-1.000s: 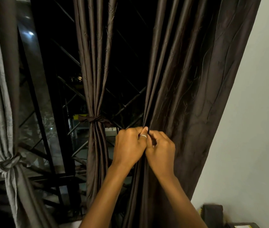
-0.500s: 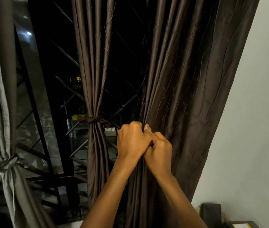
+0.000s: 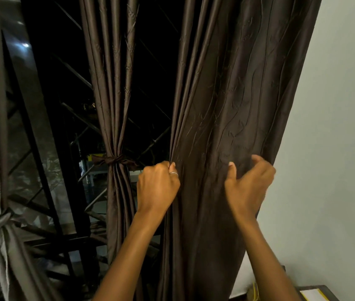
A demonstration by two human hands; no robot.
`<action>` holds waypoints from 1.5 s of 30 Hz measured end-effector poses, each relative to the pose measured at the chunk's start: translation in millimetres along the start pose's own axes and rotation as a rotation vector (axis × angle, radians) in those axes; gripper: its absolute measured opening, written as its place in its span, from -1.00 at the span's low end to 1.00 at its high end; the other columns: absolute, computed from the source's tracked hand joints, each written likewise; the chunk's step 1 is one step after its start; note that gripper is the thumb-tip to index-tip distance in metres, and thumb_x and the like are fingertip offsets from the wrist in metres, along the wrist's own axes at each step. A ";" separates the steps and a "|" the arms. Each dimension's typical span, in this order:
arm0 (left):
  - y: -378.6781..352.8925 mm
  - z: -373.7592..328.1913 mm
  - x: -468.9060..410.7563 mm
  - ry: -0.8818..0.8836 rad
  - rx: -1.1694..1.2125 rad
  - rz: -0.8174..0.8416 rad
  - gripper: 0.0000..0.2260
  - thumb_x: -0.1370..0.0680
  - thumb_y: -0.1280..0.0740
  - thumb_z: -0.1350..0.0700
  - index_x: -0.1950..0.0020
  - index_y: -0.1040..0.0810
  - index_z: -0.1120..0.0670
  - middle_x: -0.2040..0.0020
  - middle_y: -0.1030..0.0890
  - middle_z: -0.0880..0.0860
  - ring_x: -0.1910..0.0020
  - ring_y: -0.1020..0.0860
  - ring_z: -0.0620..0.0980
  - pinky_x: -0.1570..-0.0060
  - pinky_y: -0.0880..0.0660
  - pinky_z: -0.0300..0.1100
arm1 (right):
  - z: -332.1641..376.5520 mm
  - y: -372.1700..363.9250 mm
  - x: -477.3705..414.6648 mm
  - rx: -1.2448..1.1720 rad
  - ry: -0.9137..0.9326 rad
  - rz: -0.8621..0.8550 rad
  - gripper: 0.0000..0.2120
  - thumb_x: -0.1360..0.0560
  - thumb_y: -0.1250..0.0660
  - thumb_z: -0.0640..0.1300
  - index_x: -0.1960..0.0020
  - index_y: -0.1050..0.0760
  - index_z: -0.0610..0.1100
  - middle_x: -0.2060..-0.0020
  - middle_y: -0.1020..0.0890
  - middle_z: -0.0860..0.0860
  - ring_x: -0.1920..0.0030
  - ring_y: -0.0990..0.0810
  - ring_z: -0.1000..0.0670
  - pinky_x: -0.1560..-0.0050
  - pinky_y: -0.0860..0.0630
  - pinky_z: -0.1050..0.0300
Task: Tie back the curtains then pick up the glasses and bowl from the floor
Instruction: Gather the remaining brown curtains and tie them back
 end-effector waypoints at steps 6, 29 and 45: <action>4.6 12.8 -5.6 0.003 0.050 0.006 -0.56 -0.65 -0.28 0.08 0.43 -0.30 0.01 0.54 -0.34 -0.06 0.57 -0.33 -0.13 0.52 -0.13 -0.27 | -34.4 -6.3 -40.7 0.099 -0.141 0.170 -0.32 -0.45 -0.54 0.08 -0.42 -0.33 -0.14 -0.34 -0.49 -0.15 -0.29 -0.53 -0.22 -0.30 -0.54 -0.22; -12.8 -4.0 3.8 -0.123 0.117 0.031 -0.56 -0.66 -0.26 0.04 0.43 -0.30 -0.02 0.55 -0.34 -0.10 0.58 -0.36 -0.12 0.50 -0.15 -0.33 | 1.1 -5.0 16.4 -0.138 0.158 0.320 -0.49 -0.58 -0.40 -0.15 0.36 -0.15 0.05 0.48 -0.31 0.09 0.43 -0.32 0.11 0.35 -0.25 0.29; -26.0 -16.3 16.5 -0.091 0.346 0.119 -0.59 -0.60 -0.26 -0.16 0.38 -0.42 0.00 0.55 -0.44 -0.04 0.53 -0.48 -0.10 0.55 -0.24 -0.38 | 47.3 -29.0 81.3 -0.222 0.280 0.424 -0.88 -0.58 -0.33 -0.30 0.10 -0.59 -0.16 0.31 -0.51 0.04 0.35 -0.48 0.13 0.38 -0.34 0.25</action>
Point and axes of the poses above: each hand's wrist, its own x-axis away from the middle knuckle, its own y-axis out of the back of the hand, z = x × y, the point moved 6 cm from there along -x, towards the middle knuckle
